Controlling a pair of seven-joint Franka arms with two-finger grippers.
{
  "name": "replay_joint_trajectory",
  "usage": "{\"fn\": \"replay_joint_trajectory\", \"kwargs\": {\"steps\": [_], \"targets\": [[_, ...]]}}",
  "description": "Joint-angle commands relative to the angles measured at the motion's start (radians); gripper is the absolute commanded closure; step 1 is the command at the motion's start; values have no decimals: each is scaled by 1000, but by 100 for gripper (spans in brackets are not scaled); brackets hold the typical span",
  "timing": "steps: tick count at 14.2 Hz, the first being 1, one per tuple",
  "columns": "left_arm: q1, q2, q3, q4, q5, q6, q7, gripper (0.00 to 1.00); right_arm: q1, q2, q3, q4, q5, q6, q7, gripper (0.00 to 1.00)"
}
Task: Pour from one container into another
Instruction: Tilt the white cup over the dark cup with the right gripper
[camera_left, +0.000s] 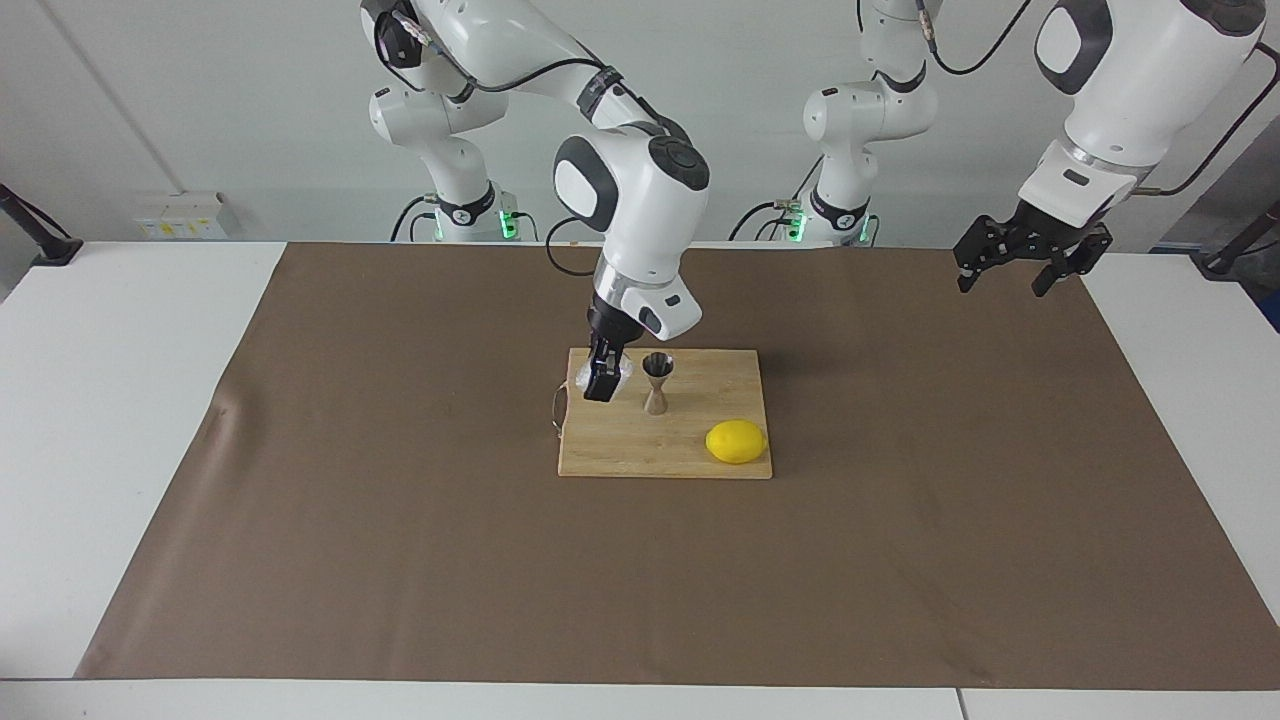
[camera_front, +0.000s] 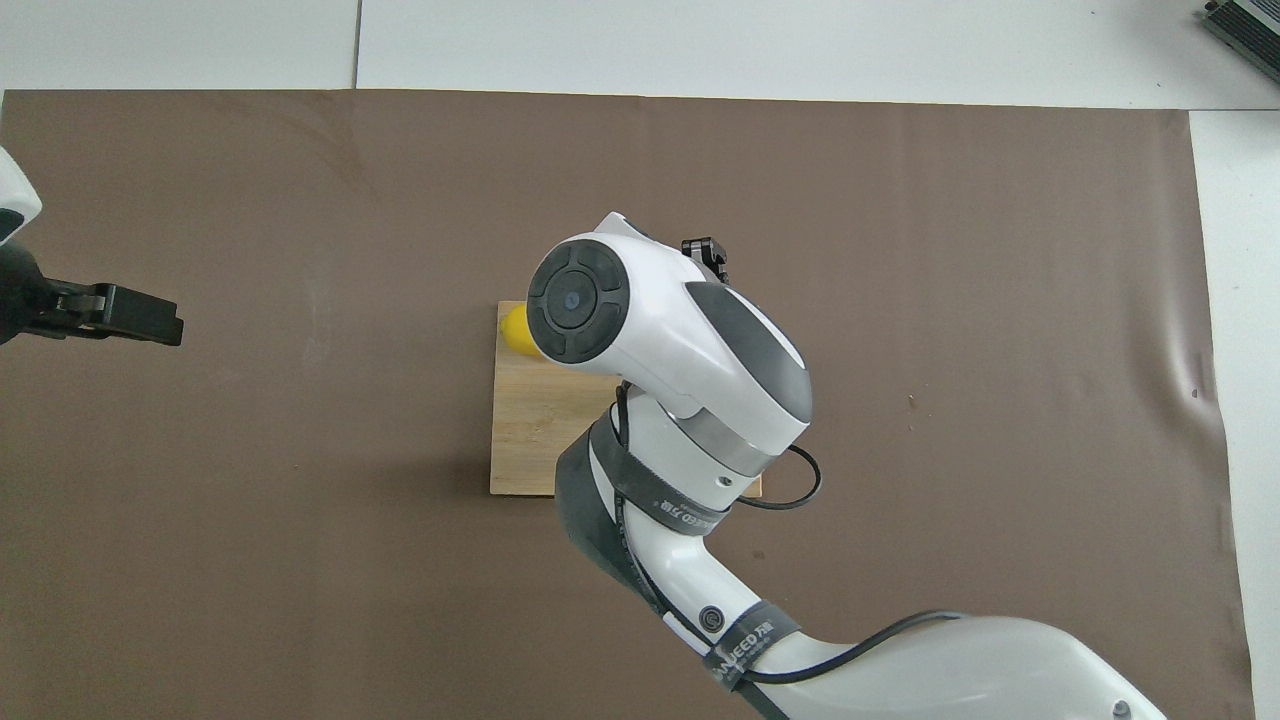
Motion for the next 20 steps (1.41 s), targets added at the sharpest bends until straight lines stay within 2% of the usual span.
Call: {"fn": "replay_joint_trajectory", "kwargs": {"steps": [1,6,12,20], "targets": [[-31,-4,14,8,6,-29,12,0,35,55,4,56,-64,-41,12,87],[-98,-8,73,6,11,-35,13,0,73,55,6,49,-129,-77,11,87],[-97,-28,84,8,11,-52,10,0,116,57,6,38,-164,-80,24,87],[-103,-57,101,15,6,-109,13,0,129,35,6,-71,-253,-78,145,88]]}}
